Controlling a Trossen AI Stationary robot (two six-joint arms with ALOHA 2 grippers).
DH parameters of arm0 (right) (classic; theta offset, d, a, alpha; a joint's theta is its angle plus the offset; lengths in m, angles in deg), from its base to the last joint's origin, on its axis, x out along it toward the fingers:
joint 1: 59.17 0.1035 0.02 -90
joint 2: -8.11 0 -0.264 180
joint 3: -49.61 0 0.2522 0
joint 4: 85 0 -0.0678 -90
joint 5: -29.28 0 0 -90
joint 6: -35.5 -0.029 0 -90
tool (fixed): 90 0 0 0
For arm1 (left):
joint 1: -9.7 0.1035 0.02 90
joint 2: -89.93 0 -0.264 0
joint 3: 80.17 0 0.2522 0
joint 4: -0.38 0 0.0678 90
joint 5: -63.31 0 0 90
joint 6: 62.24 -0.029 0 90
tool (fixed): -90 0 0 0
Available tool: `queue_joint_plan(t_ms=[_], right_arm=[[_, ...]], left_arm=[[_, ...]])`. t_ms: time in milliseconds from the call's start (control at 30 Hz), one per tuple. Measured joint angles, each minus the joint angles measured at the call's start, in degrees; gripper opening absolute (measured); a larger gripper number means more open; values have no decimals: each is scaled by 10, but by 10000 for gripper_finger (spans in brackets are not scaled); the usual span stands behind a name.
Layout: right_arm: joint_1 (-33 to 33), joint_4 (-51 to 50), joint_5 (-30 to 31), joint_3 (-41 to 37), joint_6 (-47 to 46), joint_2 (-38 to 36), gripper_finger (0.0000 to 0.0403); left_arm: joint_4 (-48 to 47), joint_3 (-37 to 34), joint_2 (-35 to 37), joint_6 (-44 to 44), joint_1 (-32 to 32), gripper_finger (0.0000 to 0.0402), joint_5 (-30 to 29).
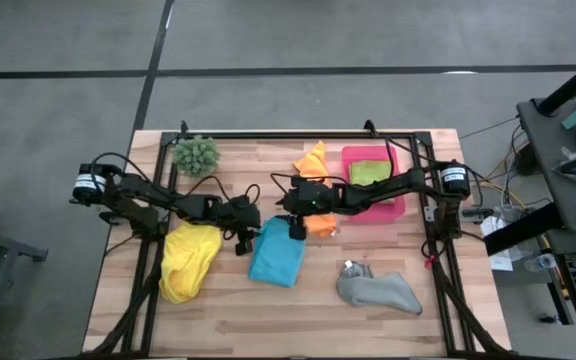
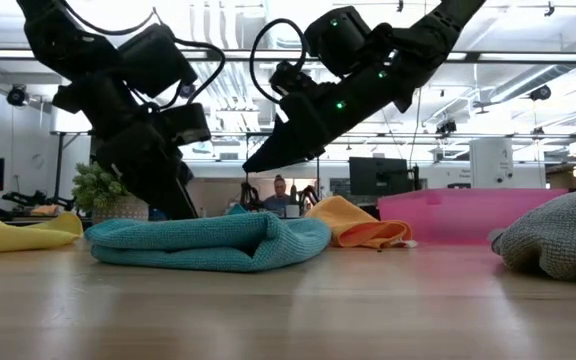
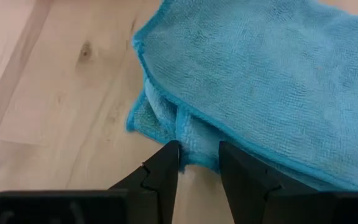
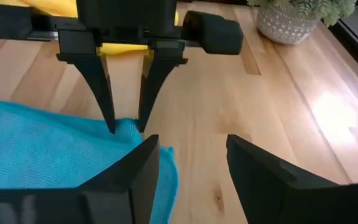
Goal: Fold microfiber towels
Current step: Fold the blue microfiber cloth
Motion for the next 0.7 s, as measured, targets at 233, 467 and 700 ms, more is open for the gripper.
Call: queue_joint_plan(t_ms=[233,467,700], right_arm=[[0,45,0,-1,-10,49,171],[0,49,-10,4,-5,55,155],[0,46,-31,3,-3,55,125]], left_arm=[[15,0,0,0,0,35,0],[16,2,0,-2,0,4,-18],[20,2,0,-2,0,1,-29]])
